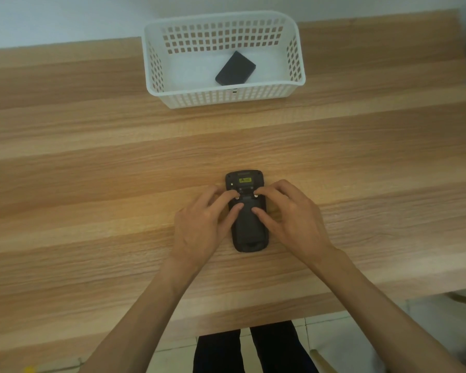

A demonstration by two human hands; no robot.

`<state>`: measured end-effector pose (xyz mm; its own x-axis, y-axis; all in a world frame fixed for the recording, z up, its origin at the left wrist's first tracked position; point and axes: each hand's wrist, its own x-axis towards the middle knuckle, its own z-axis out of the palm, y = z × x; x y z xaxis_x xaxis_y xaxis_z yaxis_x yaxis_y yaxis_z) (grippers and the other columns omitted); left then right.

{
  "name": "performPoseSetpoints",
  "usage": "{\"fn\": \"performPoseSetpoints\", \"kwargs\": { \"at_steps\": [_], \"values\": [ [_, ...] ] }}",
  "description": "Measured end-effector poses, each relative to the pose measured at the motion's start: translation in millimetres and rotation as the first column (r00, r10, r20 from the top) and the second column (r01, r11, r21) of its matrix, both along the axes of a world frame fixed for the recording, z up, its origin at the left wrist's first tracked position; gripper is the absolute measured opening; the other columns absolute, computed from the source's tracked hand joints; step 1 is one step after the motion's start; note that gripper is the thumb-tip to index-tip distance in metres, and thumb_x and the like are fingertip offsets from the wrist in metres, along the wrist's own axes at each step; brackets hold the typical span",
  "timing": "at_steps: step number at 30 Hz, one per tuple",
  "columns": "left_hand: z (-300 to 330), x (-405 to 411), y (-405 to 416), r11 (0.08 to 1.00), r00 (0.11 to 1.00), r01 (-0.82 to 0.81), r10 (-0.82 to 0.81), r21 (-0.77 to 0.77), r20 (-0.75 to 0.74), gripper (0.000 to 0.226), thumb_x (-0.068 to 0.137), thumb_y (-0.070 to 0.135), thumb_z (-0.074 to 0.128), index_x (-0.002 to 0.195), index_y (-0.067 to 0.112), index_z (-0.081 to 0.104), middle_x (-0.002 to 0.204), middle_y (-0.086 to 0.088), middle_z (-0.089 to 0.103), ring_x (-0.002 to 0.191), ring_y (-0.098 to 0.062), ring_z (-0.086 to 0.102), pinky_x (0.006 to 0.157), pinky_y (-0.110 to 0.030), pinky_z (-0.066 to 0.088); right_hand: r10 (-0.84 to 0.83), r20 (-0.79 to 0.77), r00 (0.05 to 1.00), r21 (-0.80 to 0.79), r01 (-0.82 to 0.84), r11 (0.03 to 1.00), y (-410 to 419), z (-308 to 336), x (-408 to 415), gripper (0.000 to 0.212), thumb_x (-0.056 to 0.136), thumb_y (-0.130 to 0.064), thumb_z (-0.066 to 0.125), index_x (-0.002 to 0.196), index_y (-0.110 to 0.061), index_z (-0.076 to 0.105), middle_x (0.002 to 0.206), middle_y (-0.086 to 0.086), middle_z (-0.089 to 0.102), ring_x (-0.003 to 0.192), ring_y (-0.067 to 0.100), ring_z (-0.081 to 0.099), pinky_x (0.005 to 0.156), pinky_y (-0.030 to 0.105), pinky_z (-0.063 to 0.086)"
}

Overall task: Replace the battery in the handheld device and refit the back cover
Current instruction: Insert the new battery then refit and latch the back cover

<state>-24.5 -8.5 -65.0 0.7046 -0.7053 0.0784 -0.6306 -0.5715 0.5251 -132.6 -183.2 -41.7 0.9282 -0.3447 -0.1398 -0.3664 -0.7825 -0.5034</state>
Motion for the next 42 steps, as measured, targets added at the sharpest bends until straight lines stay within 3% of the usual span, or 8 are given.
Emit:
{"fn": "performPoseSetpoints", "kwargs": {
  "at_steps": [10, 14, 24, 31, 42],
  "values": [
    [0, 9, -2, 0.999, 0.993, 0.046, -0.046, -0.010, -0.108, 0.024, 0.099, 0.043, 0.065, 0.109, 0.022, 0.070, 0.104, 0.009, 0.069, 0.073, -0.012, 0.063, 0.053, -0.032, 0.054, 0.070, -0.116, 0.991, -0.034, -0.074, 0.997, -4, 12, 11, 0.034, 0.091, -0.042, 0.068, 0.120, -0.027, 0.059, 0.110, -0.005, 0.058, 0.095, 0.017, 0.062, 0.058, 0.031, 0.052],
    [-2, 10, -3, 1.000, 0.989, 0.024, -0.027, -0.019, -0.144, 0.026, 0.099, 0.046, 0.063, 0.107, 0.022, 0.068, 0.098, 0.011, 0.066, 0.069, -0.006, 0.054, 0.052, -0.036, 0.054, 0.069, -0.137, 0.988, -0.026, -0.073, 0.997, -5, 14, 14, 0.033, 0.091, -0.042, 0.069, 0.117, -0.026, 0.058, 0.111, -0.007, 0.056, 0.095, 0.015, 0.060, 0.060, 0.029, 0.048],
    [-2, 3, -4, 0.993, 0.979, -0.091, 0.075, -0.077, -0.188, 0.022, 0.095, 0.046, 0.072, 0.100, 0.025, 0.070, 0.094, 0.014, 0.068, 0.069, -0.005, 0.060, 0.048, -0.035, 0.052, -0.047, -0.143, 0.989, 0.106, 0.062, 0.992, -3, 15, 15, 0.029, 0.087, -0.036, 0.076, 0.109, -0.025, 0.061, 0.102, -0.022, 0.045, 0.093, 0.005, 0.054, 0.071, 0.026, 0.046],
    [-4, 1, -4, 0.983, 0.962, -0.143, 0.111, -0.112, -0.251, 0.020, 0.092, 0.043, 0.076, 0.097, 0.024, 0.072, 0.090, 0.013, 0.067, 0.068, -0.004, 0.060, 0.050, -0.036, 0.052, -0.125, -0.150, 0.981, 0.168, 0.150, 0.974, -3, 11, 16, 0.027, 0.083, -0.033, 0.082, 0.101, -0.026, 0.063, 0.095, -0.021, 0.049, 0.084, -0.002, 0.051, 0.064, 0.010, 0.035],
    [-6, -4, -3, 0.969, 0.922, -0.202, 0.140, -0.140, -0.362, 0.016, 0.090, 0.040, 0.076, 0.099, 0.028, 0.071, 0.091, 0.014, 0.065, 0.074, -0.008, 0.062, 0.060, -0.037, 0.055, -0.205, -0.105, 0.973, 0.291, 0.227, 0.929, 1, 4, 12, 0.029, 0.081, -0.028, 0.084, 0.099, -0.031, 0.062, 0.094, -0.010, 0.061, 0.087, 0.009, 0.062, 0.076, 0.034, 0.057]
  ]
}}
